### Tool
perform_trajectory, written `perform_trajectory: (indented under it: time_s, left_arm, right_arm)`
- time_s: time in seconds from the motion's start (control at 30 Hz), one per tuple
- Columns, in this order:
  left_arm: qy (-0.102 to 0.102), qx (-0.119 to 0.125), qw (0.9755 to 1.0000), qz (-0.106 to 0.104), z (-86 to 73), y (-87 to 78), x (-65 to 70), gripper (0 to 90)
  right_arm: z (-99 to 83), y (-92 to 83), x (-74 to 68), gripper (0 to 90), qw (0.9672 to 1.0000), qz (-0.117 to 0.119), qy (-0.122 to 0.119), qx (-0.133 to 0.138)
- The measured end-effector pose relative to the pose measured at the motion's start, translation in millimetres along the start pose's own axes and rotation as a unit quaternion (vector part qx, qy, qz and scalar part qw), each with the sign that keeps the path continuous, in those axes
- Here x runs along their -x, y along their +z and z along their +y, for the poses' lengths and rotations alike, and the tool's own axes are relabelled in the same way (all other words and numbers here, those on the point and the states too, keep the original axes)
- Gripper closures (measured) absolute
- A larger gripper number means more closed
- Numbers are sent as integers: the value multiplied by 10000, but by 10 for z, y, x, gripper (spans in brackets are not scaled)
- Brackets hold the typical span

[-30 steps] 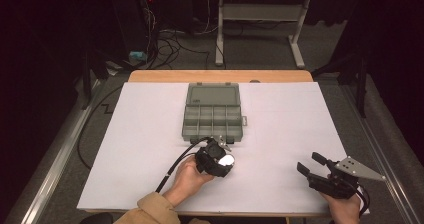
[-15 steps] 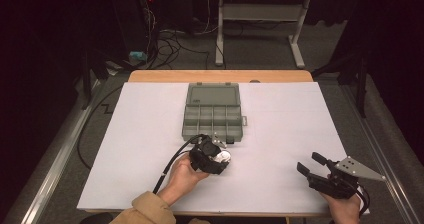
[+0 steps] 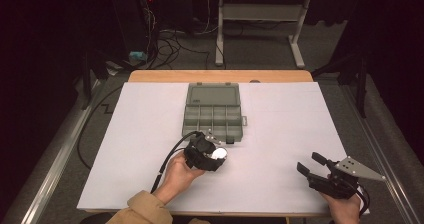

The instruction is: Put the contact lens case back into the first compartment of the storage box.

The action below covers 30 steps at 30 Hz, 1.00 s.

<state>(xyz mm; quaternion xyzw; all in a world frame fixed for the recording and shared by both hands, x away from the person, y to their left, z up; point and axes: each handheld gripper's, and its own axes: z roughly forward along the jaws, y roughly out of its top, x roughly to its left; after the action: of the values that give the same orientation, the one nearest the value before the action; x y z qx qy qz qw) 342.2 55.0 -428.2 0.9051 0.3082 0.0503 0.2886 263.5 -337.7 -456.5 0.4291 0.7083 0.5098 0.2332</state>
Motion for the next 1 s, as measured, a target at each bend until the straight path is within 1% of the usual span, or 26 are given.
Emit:
perform_trajectory:
  time_s: [1.0]
  left_arm:
    - [-294, 212, 9993, 74, -55, -160, -221, 486]
  right_arm:
    - [0, 3, -2, 293, 10000, 4, -1, -13]
